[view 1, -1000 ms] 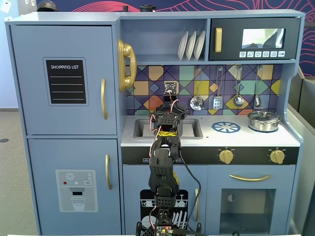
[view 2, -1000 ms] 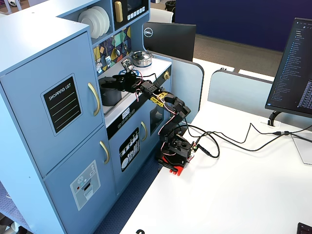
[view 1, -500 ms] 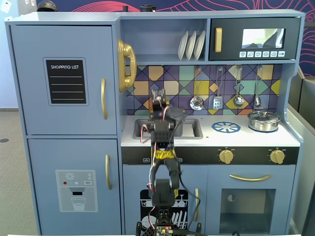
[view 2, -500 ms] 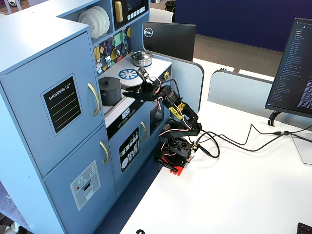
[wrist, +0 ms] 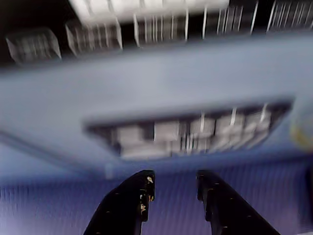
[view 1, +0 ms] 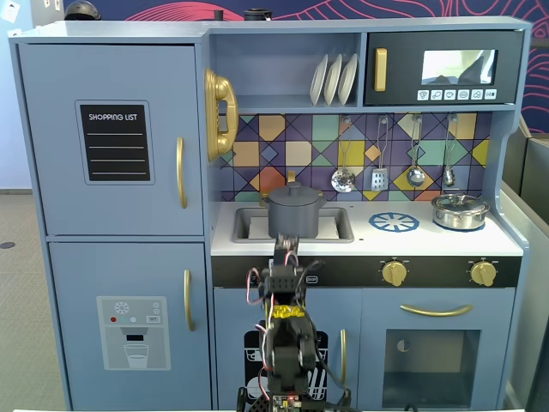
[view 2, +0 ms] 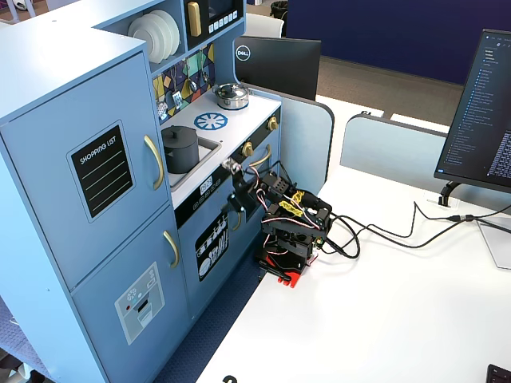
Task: Pick up the lid from the counter and put it on the gray recipient
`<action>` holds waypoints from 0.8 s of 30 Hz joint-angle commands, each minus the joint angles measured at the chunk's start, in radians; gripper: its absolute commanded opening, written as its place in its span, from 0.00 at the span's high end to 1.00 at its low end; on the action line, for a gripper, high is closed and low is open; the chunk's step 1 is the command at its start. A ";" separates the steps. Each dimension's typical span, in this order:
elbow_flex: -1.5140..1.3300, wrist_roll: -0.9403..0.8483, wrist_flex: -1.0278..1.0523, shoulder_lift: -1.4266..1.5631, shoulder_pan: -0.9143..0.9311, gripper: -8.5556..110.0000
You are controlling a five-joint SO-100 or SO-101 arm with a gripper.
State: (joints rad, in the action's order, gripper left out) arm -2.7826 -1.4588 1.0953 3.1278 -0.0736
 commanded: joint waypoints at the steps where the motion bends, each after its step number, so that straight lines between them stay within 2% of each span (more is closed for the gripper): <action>1: -0.035 -0.006 0.130 0.048 -0.020 0.93; 4: -0.087 0.037 0.213 0.048 -0.031 0.93; 9: -0.218 0.011 0.236 0.048 -0.037 0.93; 13: -0.218 0.032 0.287 0.048 -0.046 0.92; 17: -0.218 -0.044 0.431 0.049 -0.041 0.86; 24: -0.218 -0.052 0.433 0.049 -0.031 0.86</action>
State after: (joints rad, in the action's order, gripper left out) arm -2.9989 -1.5033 1.3468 3.1845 -0.1181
